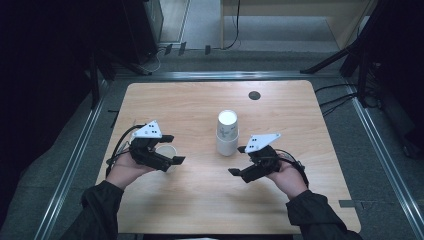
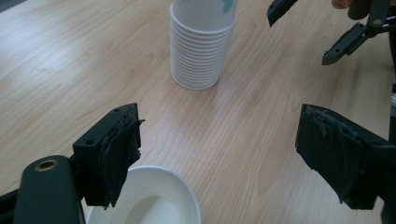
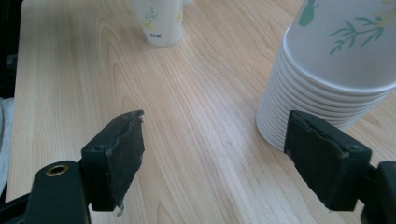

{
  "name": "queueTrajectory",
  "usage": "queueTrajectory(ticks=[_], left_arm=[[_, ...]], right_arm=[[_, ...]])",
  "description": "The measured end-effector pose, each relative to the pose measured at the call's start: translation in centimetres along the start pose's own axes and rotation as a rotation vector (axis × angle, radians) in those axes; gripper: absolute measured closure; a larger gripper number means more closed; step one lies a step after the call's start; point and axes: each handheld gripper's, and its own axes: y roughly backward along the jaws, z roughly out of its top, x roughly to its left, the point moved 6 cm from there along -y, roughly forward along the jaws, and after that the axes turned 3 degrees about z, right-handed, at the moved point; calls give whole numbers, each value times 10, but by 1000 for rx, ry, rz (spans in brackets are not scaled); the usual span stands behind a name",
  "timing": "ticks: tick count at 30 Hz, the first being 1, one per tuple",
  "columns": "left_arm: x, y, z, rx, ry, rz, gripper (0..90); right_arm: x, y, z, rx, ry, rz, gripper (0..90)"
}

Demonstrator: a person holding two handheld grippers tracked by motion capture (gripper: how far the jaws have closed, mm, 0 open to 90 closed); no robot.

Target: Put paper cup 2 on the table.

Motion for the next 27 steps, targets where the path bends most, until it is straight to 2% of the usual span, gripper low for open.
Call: queueTrajectory(ticks=[5,9,12,16,20,27], left_arm=[[-9,-8,3,9,-3,-26,142],[-15,-16,6,28,17,-31,145],[-17,-20,8,24,19,-19,152],[-20,-26,12,14,27,-43,152],[-26,-33,13,27,7,-64,152],[-33,-41,20,19,-15,-91,152]], right_arm=[[0,0,-1,0,-4,-3,201],[0,1,-2,2,2,-5,201],[1,2,-3,4,-5,-8,201],[2,5,-6,8,-8,-16,201],[2,7,-9,9,-14,-27,201],[3,13,-15,12,-26,-42,201]])
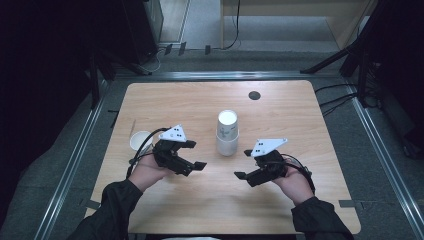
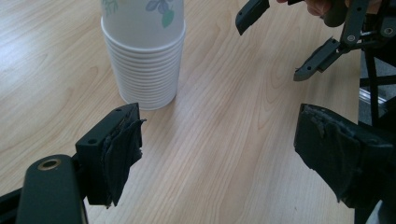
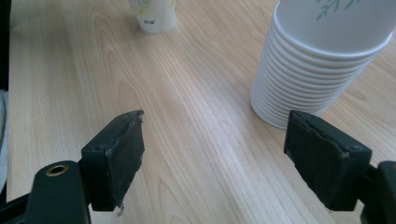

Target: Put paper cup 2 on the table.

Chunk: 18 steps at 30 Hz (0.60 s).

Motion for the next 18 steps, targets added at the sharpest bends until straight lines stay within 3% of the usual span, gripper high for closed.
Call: queueTrajectory(ticks=[5,18], left_arm=[[-4,-7,4,-14,0,-8,152],[-18,-29,2,10,-21,-18,151]], right_arm=[[0,4,-4,0,-9,-11,201],[2,6,-8,6,-15,-21,201]])
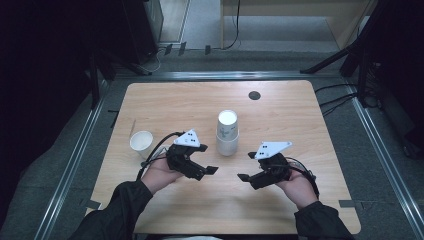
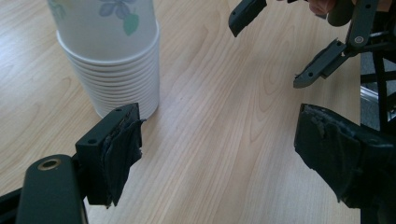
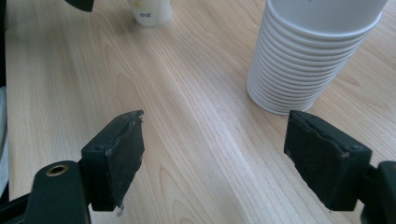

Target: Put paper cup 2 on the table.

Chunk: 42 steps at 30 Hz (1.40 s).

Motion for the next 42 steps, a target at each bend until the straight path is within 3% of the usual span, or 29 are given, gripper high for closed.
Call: queueTrajectory(ticks=[17,42], left_arm=[[-19,-19,-5,25,-39,-30,151],[-18,-28,-14,61,-70,-29,151]], right_arm=[[3,-4,0,15,9,12,201],[7,-9,-1,39,35,28,201]])
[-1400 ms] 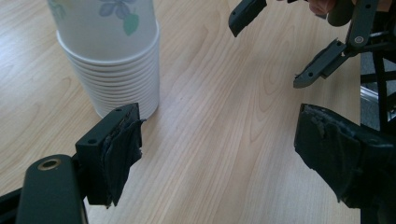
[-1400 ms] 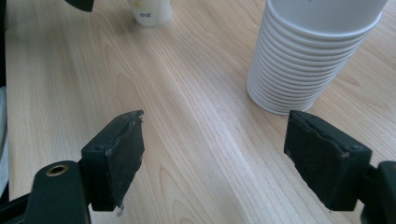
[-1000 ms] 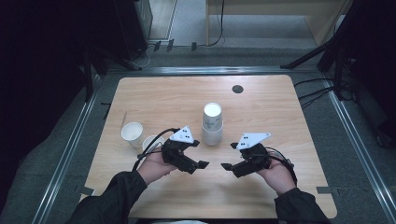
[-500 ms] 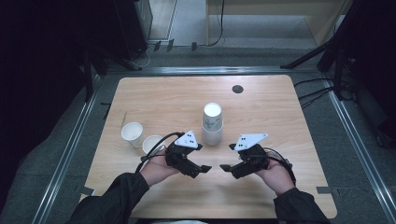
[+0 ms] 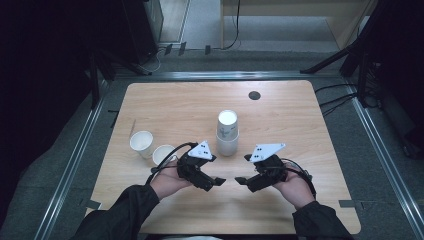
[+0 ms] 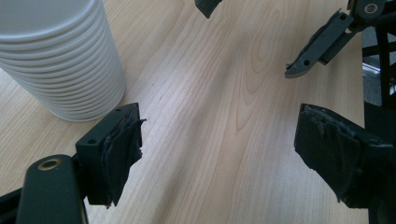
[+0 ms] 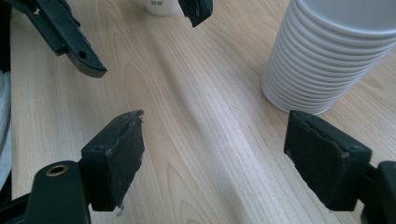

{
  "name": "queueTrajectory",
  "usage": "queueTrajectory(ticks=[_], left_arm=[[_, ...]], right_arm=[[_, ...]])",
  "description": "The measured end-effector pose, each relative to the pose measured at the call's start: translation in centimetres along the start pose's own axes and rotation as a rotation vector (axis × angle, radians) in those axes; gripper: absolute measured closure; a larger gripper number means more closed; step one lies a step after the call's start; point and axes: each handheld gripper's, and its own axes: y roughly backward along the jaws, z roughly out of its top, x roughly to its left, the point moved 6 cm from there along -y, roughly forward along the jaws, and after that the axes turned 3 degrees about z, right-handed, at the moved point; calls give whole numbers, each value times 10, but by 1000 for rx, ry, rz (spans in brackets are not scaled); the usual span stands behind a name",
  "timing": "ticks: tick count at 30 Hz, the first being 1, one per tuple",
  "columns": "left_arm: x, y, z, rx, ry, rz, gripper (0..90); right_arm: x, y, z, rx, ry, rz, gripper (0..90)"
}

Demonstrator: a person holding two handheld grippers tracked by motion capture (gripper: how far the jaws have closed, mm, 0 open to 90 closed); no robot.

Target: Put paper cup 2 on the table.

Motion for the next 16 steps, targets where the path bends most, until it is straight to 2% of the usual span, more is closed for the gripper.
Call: queueTrajectory(ticks=[16], left_arm=[[-1,-2,-2,15,-6,-5,151]], right_arm=[[0,-1,0,2,10,8,201]])
